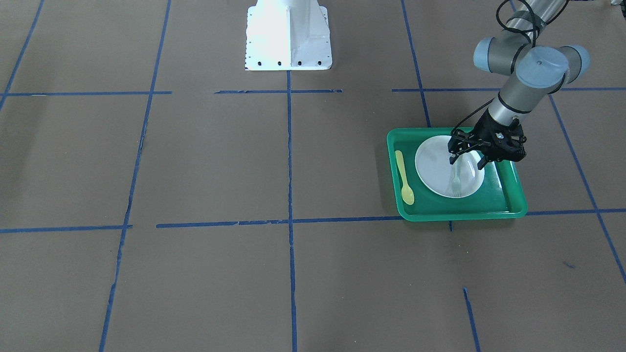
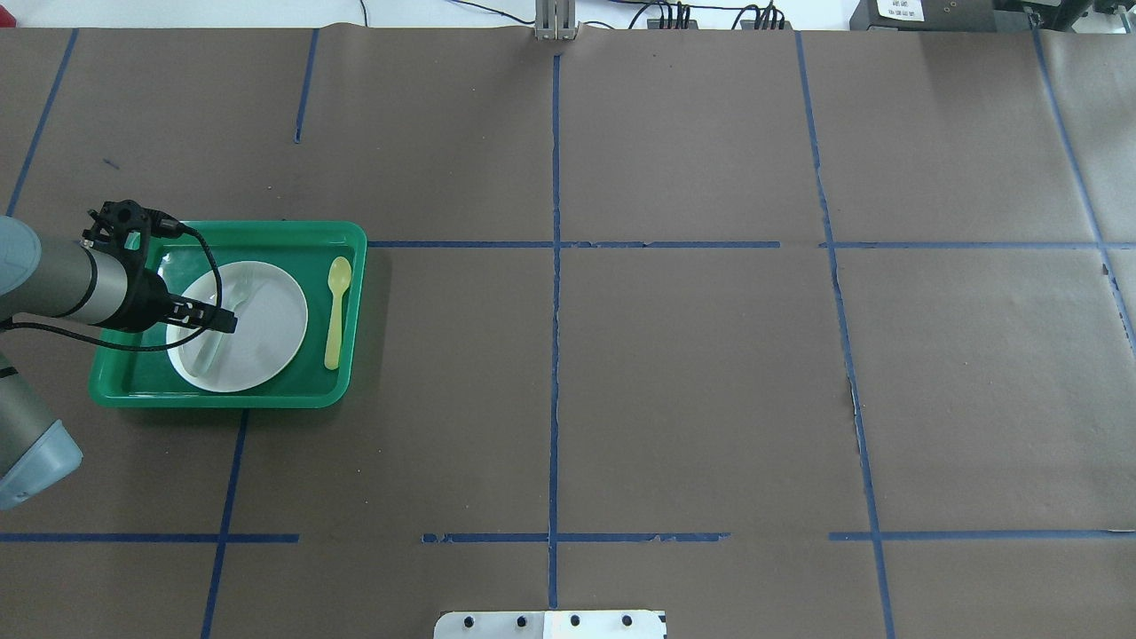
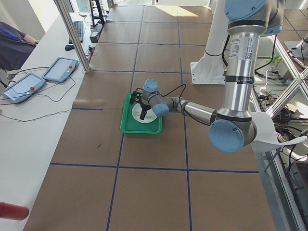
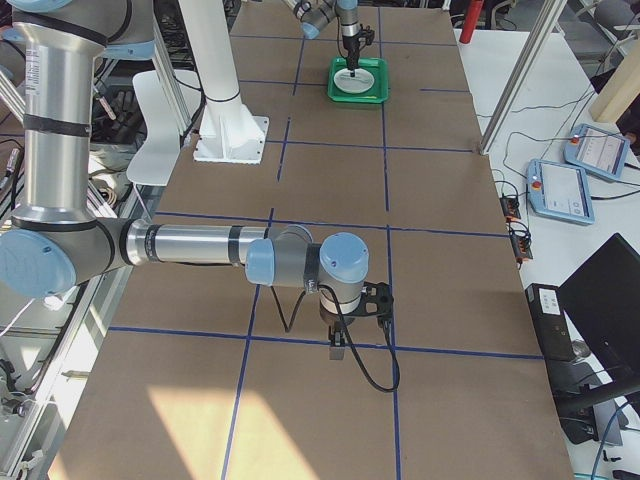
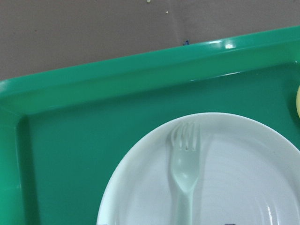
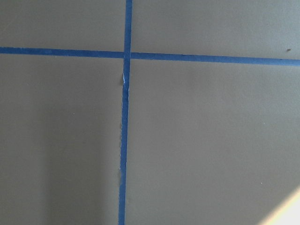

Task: Place fork
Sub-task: 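Move the left gripper over the white fork on the plate, then lower the left gripper and grasp the white fork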

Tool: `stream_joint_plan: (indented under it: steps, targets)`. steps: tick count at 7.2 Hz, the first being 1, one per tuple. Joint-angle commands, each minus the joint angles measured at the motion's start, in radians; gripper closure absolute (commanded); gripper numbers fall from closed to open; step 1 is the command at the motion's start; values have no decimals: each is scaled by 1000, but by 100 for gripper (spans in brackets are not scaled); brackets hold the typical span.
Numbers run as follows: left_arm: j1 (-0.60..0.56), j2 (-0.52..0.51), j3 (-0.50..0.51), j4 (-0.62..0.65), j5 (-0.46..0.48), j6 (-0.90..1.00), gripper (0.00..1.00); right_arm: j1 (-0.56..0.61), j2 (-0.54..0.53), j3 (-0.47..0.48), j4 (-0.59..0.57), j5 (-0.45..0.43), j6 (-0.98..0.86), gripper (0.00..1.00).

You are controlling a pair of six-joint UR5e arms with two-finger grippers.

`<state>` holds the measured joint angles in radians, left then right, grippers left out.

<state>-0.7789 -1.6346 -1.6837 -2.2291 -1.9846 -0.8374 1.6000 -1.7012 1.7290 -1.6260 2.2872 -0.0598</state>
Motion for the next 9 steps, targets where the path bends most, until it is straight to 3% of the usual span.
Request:
stream_joint_plan:
  steps: [1,4,6,9]
  targets:
    - [10,-1,18,-1,-10,0,40,0,0,0,0,0,0,0]
    - [10,-2,21,-1,-13,0,40,0,0,0,0,0,0,0]
    - [10,-5,21,0,-13,-3,61,0,0,0,0,0,0,0]
    - [10,-5,21,5,-13,-17,61,0,0,0,0,0,0,0]
